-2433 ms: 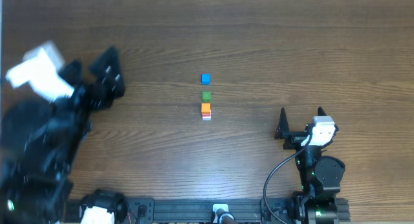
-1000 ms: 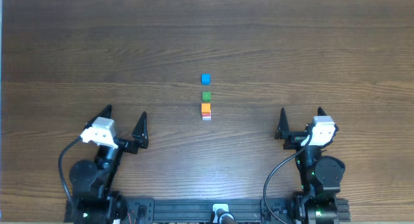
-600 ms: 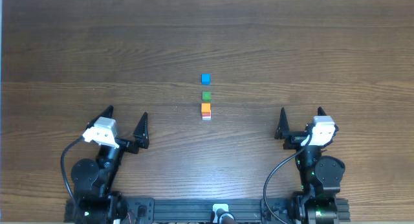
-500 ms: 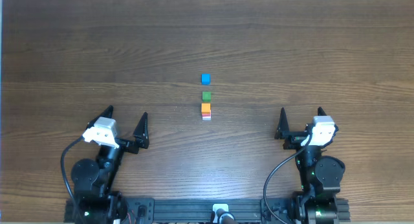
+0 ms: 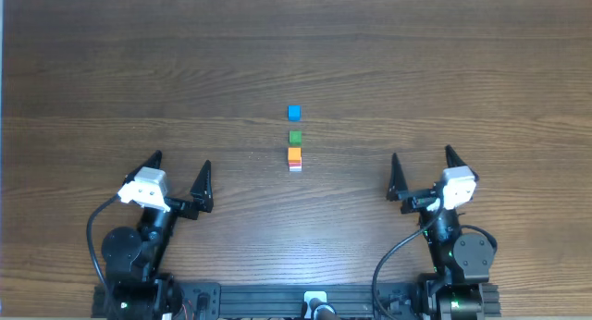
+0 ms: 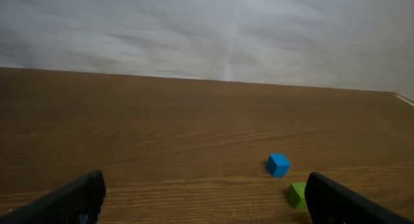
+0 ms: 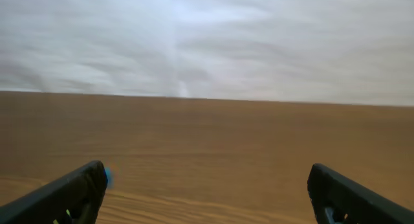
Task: Stack Cubes
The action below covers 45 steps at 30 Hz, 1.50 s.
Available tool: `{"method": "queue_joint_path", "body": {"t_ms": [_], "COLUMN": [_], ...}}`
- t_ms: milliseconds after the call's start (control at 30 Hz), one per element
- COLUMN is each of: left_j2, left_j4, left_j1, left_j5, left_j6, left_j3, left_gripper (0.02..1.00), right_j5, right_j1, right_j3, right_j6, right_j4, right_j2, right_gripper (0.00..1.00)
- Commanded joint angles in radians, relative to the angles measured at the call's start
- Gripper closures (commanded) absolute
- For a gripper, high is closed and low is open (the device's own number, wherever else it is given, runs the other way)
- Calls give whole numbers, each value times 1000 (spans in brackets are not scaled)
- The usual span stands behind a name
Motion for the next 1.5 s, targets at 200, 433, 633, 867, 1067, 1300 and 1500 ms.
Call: {"method": "queue_joint_path", "body": {"t_ms": [200,433,633,867,1067,1300,1500], "left_j2": [-7,-7,-7,-7,-7,-7,-7], "left_j4": [4,4,4,4,4,4,4], "left_j1": [-5,-5,-5,-5,-5,-5,-5], "left_j5": [13,13,13,13,13,13,13], "left_j6": [19,18,18,18,18,18,18], "left_j3": [-8,-8,-8,-8,-8,-8,-8], "left_gripper": [18,20,18,18,18,18,20], "right_j5": [-197,-174,-181,76,237,182,182], "right_j1": [7,27,116,389,550,561,566], "right_j3": [40,399,886,1374,1565,1582,1580], "right_j6": [126,62,16,19,159,288,380], "right_j4": [-25,-259,-557,-939,-1020,-998,-990], "right_j2": [-9,148,529,1034,1394,1653,1820], "right_gripper": [7,9,7,9,9,7,9]}}
